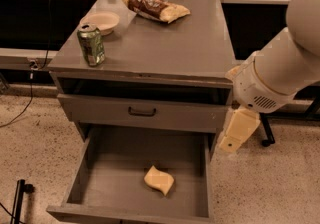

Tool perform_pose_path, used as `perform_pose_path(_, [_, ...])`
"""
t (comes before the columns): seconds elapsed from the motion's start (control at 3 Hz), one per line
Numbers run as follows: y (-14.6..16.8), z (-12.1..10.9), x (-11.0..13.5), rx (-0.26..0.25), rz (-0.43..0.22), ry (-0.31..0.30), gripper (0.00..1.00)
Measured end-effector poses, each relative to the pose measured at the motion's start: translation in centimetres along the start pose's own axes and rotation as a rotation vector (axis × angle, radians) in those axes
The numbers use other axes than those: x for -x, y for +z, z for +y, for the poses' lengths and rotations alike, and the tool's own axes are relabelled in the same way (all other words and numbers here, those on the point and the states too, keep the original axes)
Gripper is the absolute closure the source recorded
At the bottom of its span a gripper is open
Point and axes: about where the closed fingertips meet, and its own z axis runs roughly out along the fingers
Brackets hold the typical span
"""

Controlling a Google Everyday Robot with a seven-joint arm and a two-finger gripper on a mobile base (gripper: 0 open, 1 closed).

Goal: Pick sponge from middle drawer and place on counter

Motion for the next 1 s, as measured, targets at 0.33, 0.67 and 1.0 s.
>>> perform_pose_path(0.33, [3.4,1.9,-0.1,0.053,-0.034,-0.015,0.0])
perform_pose_path(0.67, [8.6,4.0,-0.4,0.068,-0.133,-0.033,0.0])
perform_pose_path(1.0, [12.7,4.5,0.2,0.053,-0.301,-0.016,0.0])
